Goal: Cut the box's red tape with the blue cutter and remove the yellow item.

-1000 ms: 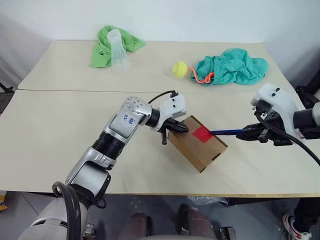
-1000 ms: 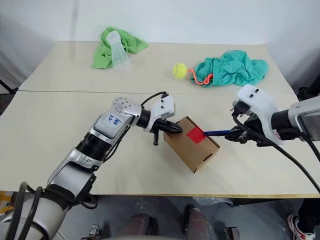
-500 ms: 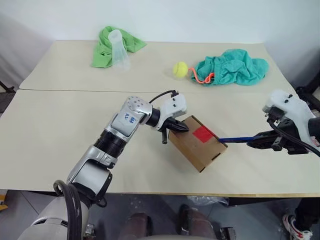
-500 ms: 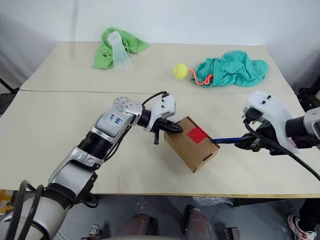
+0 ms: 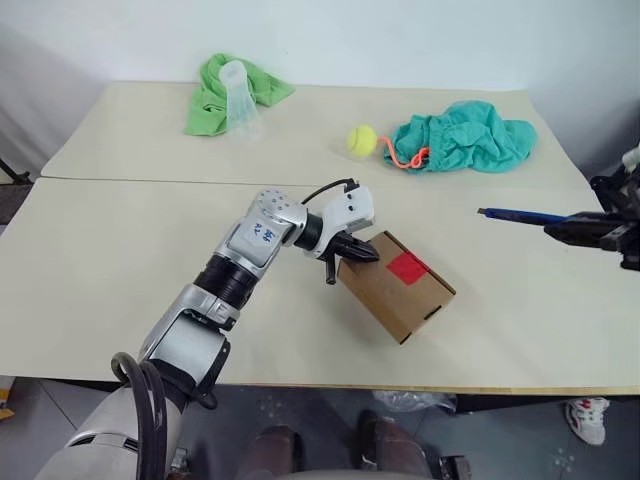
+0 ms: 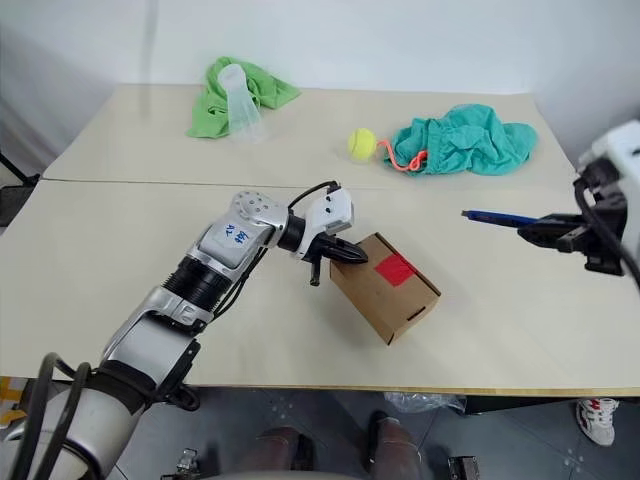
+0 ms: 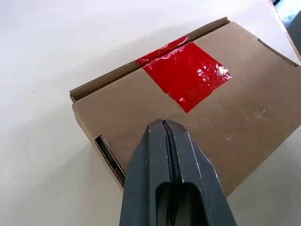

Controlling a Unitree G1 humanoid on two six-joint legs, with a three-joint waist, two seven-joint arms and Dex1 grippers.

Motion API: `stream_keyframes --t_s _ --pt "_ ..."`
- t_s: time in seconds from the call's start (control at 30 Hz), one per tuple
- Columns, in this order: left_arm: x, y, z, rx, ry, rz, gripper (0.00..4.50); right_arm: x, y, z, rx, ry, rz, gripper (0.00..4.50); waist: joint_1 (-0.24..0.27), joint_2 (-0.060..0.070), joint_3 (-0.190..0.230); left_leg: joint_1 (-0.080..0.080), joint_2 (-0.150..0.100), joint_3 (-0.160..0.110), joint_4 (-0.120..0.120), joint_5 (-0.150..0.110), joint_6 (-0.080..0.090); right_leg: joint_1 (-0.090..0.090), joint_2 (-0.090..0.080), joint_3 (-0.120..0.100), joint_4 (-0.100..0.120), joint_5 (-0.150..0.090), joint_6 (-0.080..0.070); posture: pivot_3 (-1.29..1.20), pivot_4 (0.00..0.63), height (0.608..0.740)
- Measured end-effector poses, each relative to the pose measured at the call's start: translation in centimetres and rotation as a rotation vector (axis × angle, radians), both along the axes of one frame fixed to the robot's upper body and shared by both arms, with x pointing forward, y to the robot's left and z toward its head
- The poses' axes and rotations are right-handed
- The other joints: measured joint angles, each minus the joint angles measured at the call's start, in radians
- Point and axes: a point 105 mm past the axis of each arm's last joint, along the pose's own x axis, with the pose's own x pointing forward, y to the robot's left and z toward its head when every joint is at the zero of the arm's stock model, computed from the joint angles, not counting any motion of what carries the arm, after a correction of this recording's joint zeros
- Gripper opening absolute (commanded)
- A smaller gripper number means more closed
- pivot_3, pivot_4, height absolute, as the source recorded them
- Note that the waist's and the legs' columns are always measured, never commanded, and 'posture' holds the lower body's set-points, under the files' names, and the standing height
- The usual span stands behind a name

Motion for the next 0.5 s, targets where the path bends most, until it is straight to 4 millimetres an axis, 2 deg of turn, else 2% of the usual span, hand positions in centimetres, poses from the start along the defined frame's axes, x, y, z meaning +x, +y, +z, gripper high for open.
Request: stream_keyframes --t_s 0.13,0.17,0.23,0.3,0.37,0.5 --pt "0.2 -0.3 0.0 0.007 -0.006 -0.005 0.0 0.7 -2.2 -6.1 0.148 -0.075 -0.14 0.14 0.004 0.001 -0.001 0.002 -0.001 0.001 -0.001 0.0 0.001 0.004 0.001 -0.001 -0.002 0.002 0.002 0.0 0.15 0.74" --pt "0.2 -0.2 0.0 0.009 -0.007 -0.002 0.0 0.7 -2.3 -7.0 0.166 -0.084 -0.156 0.14 0.002 0.002 -0.001 0.003 -0.001 0.002 0.0 0.0 0.001 0.004 0.002 -0.002 -0.002 0.002 0.003 0.0 0.15 0.74" --pt "0.5 -0.1 0.0 0.021 -0.009 0.007 0.0 0.9 -2.4 -8.6 0.246 -0.209 -0.189 0.14 -0.003 0.002 -0.001 0.005 -0.001 0.002 -0.002 0.001 0.002 0.008 0.004 -0.002 -0.003 0.002 0.004 0.0 0.15 0.74" --pt "0.6 -0.1 0.0 0.022 -0.009 0.009 0.0 0.8 -2.4 -10.7 0.294 -0.222 -0.212 0.14 -0.006 0.007 -0.001 0.006 -0.002 0.003 -0.001 0.001 0.003 0.008 0.003 -0.001 -0.002 0.003 0.004 0.0 0.15 0.74" --pt "0.7 0.0 0.0 0.022 -0.008 0.013 0.0 0.8 -2.5 -11.8 0.297 -0.214 -0.225 0.14 -0.009 0.009 -0.001 0.006 -0.002 0.004 -0.001 0.0 0.005 0.007 0.002 0.0 -0.002 0.004 0.005 0.0 0.15 0.74" --pt "0.7 0.0 0.1 0.02 -0.009 0.017 0.0 0.9 -2.9 -12.7 0.288 -0.212 -0.245 0.14 -0.01 0.01 -0.002 0.006 -0.002 0.002 -0.001 0.0 0.005 0.006 0.001 0.002 -0.003 0.003 0.004 0.0 0.15 0.74"
